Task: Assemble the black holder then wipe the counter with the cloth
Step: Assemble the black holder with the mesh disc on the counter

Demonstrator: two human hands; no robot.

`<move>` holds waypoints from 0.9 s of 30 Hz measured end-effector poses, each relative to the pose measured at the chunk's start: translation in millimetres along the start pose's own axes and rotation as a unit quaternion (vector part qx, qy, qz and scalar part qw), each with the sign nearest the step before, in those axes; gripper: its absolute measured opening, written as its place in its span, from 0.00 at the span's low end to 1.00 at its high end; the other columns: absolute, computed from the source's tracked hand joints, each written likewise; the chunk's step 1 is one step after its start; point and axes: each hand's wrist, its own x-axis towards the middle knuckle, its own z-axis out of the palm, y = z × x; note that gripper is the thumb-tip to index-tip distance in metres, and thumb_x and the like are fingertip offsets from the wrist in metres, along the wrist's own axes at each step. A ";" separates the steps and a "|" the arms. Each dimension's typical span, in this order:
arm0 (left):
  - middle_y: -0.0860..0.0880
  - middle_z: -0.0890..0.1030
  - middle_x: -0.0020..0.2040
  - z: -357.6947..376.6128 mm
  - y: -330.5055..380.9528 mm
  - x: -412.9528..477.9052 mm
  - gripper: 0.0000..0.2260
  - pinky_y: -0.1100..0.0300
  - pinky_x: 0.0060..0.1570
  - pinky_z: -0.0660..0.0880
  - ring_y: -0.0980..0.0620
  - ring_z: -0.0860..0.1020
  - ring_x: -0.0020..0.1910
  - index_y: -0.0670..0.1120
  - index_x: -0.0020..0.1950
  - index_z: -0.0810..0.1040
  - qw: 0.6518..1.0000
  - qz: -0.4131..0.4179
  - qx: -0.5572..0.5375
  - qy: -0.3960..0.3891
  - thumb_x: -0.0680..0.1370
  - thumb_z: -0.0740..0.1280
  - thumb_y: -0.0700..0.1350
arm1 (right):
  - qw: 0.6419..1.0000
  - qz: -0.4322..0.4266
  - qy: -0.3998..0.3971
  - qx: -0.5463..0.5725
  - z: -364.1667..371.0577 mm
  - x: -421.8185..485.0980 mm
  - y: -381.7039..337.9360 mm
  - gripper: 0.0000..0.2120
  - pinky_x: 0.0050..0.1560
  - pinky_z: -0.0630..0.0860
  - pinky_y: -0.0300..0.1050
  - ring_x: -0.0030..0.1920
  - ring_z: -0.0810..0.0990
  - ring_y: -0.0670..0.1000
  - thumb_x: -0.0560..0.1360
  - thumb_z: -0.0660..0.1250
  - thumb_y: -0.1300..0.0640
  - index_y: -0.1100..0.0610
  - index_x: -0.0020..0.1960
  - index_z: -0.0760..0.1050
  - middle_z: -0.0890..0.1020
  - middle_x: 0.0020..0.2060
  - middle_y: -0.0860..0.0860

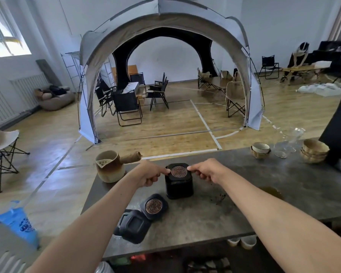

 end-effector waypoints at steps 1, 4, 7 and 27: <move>0.51 0.67 0.28 1.4 -3.4 2.7 0.14 0.65 0.23 0.54 0.55 0.62 0.24 0.46 0.38 0.72 1.000 -0.016 0.008 -0.011 0.72 0.76 0.49 | 1.000 0.006 -0.002 0.003 1.3 3.3 2.5 0.12 0.16 0.57 0.32 0.24 0.65 0.45 0.70 0.76 0.55 0.57 0.34 0.75 0.72 0.27 0.49; 0.52 0.67 0.27 4.4 -13.6 10.7 0.15 0.66 0.23 0.55 0.56 0.61 0.23 0.47 0.33 0.72 0.999 -0.043 0.008 -0.028 0.72 0.76 0.49 | 1.000 0.024 -0.014 -0.011 4.4 8.2 7.6 0.16 0.17 0.56 0.32 0.21 0.65 0.44 0.71 0.76 0.55 0.56 0.31 0.72 0.70 0.26 0.49; 0.52 0.67 0.26 9.3 -21.6 14.9 0.14 0.66 0.22 0.54 0.56 0.60 0.22 0.46 0.33 0.73 0.998 -0.055 0.002 -0.025 0.71 0.77 0.48 | 0.999 0.037 -0.014 -0.024 7.1 11.4 14.8 0.09 0.16 0.55 0.31 0.13 0.62 0.42 0.72 0.75 0.57 0.58 0.36 0.77 0.68 0.23 0.49; 0.52 0.85 0.36 -24.8 -78.8 -39.9 0.15 0.57 0.42 0.80 0.53 0.82 0.38 0.50 0.38 0.85 0.933 0.080 0.333 0.109 0.60 0.79 0.59 | 0.876 -0.218 0.088 -0.420 98.0 -75.4 43.0 0.14 0.50 0.77 0.47 0.54 0.82 0.57 0.72 0.68 0.47 0.53 0.53 0.82 0.84 0.51 0.53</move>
